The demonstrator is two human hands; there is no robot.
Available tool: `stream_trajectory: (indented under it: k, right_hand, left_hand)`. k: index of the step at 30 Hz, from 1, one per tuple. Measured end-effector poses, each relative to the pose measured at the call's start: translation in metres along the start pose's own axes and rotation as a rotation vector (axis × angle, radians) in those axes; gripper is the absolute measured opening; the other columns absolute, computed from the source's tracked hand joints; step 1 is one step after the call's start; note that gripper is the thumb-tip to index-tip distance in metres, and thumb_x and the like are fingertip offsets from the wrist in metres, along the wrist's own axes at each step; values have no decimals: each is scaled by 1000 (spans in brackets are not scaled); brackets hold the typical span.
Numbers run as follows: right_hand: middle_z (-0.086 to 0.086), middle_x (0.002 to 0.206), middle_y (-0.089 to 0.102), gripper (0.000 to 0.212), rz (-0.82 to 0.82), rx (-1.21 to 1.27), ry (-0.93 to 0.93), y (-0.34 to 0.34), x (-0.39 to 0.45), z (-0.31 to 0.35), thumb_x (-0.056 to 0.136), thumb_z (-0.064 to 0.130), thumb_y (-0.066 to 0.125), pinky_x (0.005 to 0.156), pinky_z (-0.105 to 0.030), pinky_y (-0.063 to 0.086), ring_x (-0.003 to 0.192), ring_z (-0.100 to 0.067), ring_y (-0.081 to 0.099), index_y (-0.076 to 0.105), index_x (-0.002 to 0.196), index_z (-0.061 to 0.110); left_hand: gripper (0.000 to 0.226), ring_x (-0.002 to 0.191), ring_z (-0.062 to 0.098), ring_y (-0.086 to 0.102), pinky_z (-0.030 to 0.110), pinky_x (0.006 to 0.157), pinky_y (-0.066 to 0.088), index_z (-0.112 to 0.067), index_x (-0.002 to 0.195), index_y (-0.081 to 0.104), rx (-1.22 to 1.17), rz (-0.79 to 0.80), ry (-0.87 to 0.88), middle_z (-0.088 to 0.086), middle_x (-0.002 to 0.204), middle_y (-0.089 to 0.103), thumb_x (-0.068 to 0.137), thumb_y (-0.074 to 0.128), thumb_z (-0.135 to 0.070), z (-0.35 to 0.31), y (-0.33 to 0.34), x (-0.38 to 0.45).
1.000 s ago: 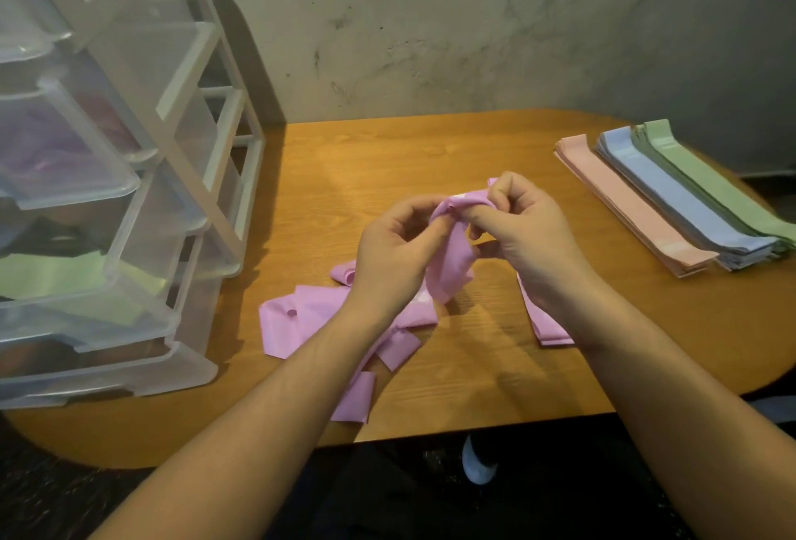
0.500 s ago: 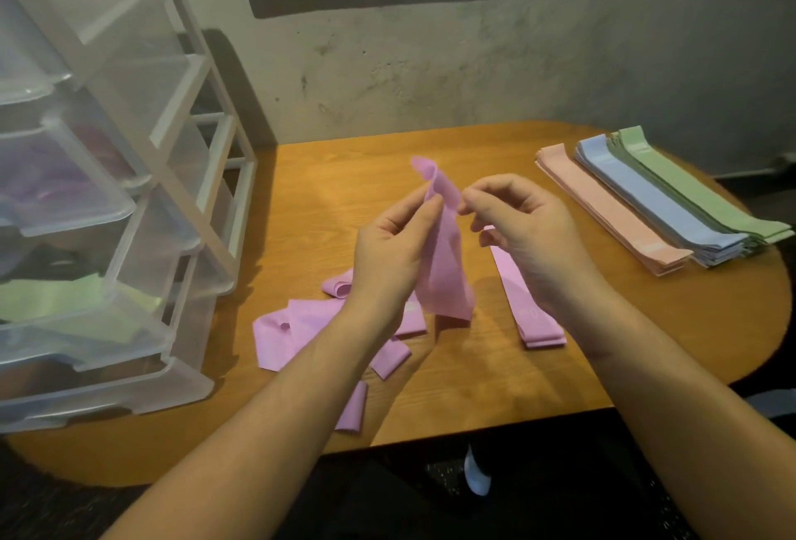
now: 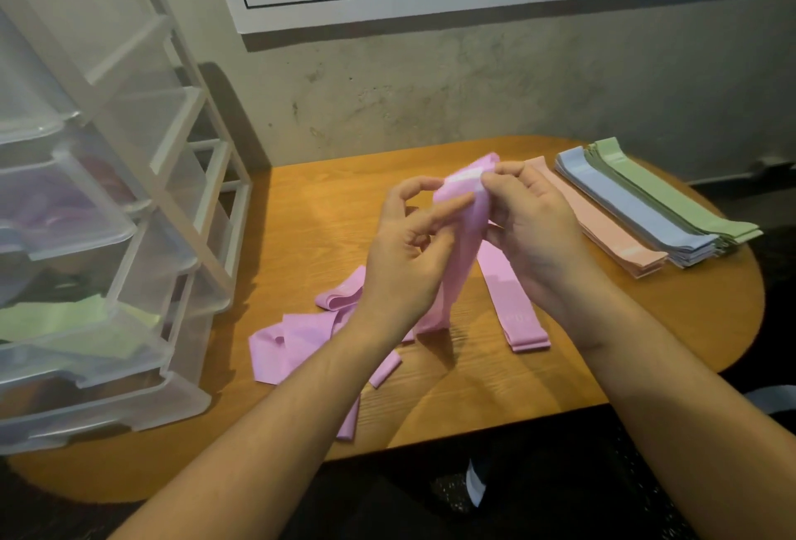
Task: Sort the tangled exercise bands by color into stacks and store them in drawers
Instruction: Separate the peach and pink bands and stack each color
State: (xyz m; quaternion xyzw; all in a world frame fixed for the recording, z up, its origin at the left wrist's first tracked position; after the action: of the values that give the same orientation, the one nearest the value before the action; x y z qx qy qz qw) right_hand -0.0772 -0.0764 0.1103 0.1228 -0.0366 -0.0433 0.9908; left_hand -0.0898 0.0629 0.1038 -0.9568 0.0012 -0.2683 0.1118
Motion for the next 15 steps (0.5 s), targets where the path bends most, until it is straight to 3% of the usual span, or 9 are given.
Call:
stream_trajectory:
  k: [3, 6, 8, 10, 12, 15]
  right_hand:
    - [-18, 91, 67, 15, -11, 9, -14, -3, 1, 4, 101, 13, 52, 66, -33, 48, 82, -24, 61, 60, 91, 20]
    - [-5, 84, 68, 11, 28, 12, -20, -1, -2, 8, 101, 14, 54, 62, -31, 50, 72, -16, 62, 62, 93, 17]
    - [-1, 85, 68, 8, 43, -11, -22, -3, -4, 10, 101, 17, 56, 68, -29, 50, 77, -14, 61, 63, 96, 17]
    - [-2, 89, 69, 7, 76, -61, -9, -3, -5, 9, 100, 21, 59, 70, -30, 49, 81, -16, 61, 65, 98, 19]
    - [-3, 91, 70, 6, 102, -117, -6, -3, -5, 9, 99, 24, 61, 66, -30, 49, 82, -20, 62, 67, 99, 21]
    - [1, 86, 72, 5, 75, -169, -44, -8, -5, 13, 97, 25, 64, 58, -28, 50, 78, -17, 65, 67, 99, 22]
  left_hand:
    - [33, 75, 6, 55, 20, 73, 47, -33, 109, 67, -127, -35, -91, 3, 121, 55, 89, 65, -6, 0, 2, -1]
    - [32, 70, 12, 58, 28, 64, 49, -21, 113, 55, -471, -73, -382, 1, 100, 63, 85, 71, -19, 10, 6, 0]
    - [41, 72, 15, 57, 31, 66, 44, -13, 117, 56, -616, 20, -585, 2, 92, 64, 85, 68, -35, 16, 13, -1]
    - [54, 87, 25, 56, 36, 76, 43, -7, 128, 60, -575, 194, -682, 11, 103, 65, 92, 61, -47, 13, 20, -4]
    - [47, 96, 23, 61, 37, 83, 48, -8, 133, 61, -572, 267, -713, 15, 114, 69, 98, 59, -40, 8, 23, -3]
    - [21, 81, 14, 69, 29, 76, 55, -15, 117, 67, -622, 206, -696, 4, 98, 74, 97, 63, -23, 4, 19, 7]
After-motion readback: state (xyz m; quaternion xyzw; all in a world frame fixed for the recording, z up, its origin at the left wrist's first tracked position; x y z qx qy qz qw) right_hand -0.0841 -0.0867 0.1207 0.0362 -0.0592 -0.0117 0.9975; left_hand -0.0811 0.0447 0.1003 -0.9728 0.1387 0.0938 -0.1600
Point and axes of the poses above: each hand's wrist, its own x-axis towards the middle knuckle, its own y-axis out of the palm, z = x × y, the point moved 7 cm from there along x, towards the middle knuckle
